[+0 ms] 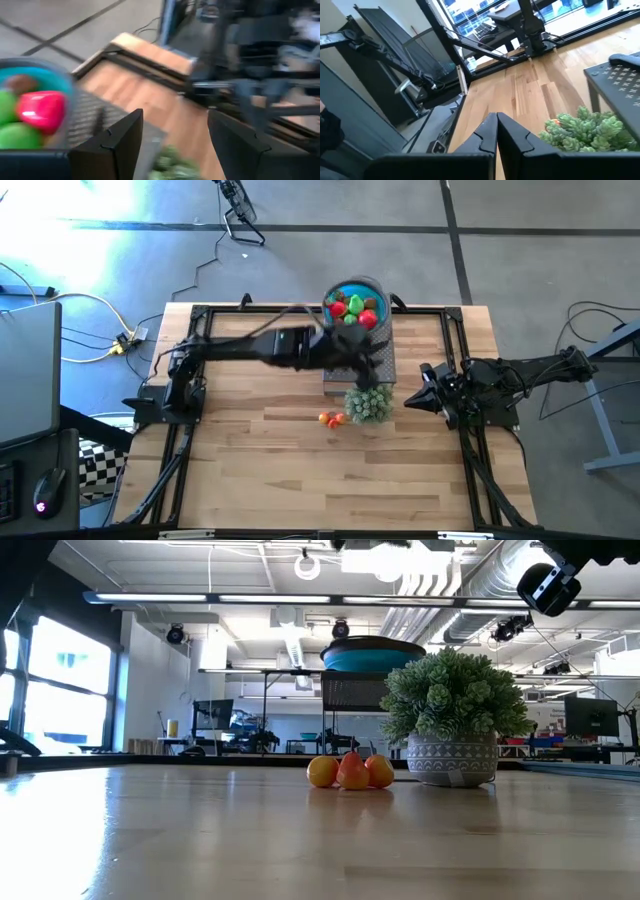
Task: Pick & Place Fruit
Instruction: Put the orange pear into the blue strainer bowl
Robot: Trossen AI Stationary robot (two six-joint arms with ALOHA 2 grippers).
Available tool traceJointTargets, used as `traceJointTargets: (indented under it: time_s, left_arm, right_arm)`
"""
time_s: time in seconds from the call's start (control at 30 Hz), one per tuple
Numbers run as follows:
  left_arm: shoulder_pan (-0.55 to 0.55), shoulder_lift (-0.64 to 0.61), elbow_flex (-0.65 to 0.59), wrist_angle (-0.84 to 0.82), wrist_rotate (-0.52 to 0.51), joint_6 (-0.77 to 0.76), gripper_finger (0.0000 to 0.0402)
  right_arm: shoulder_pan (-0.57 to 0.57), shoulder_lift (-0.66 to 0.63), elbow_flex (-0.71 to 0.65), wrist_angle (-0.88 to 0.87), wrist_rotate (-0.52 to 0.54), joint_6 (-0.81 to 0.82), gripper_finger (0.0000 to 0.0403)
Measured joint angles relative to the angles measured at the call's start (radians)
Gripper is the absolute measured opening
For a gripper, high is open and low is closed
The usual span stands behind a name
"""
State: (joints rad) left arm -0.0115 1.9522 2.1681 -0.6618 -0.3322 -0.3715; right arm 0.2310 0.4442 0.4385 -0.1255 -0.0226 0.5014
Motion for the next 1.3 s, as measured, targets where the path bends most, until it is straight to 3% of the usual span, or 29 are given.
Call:
traceJointTargets:
  time_s: [0.3,0.47,0.77,0.93,1.13,1.3]
  left_arm:
    - [-0.157,0.021,-0.020,0.109,-0.175,-0.027,0.0216]
    - [-0.208,0.055,-0.099,0.207,-0.197,-0.074,0.0216]
    - [-0.219,0.068,-0.137,0.245,-0.058,-0.062,0.0216]
    - [-0.218,0.038,-0.138,0.064,-0.014,-0.007,0.0216]
    - [-0.206,-0.004,-0.134,-0.005,-0.025,0.078,0.0216]
    - [-0.172,-0.020,-0.175,0.002,0.056,0.116,0.0216]
  right_arm:
    - [0.000,0.002,0.000,0.001,-0.066,0.030,0.0002]
    - [0.000,0.003,0.000,0.001,-0.069,0.029,0.0002]
    - [0.000,0.008,0.000,0.001,0.046,0.045,0.0002]
    - [0.000,0.009,0.000,0.001,0.134,0.056,0.0002]
    - [0.000,0.010,0.000,0.009,0.224,0.081,0.0002]
    - [0.000,0.012,0.000,0.010,0.237,0.128,0.0002]
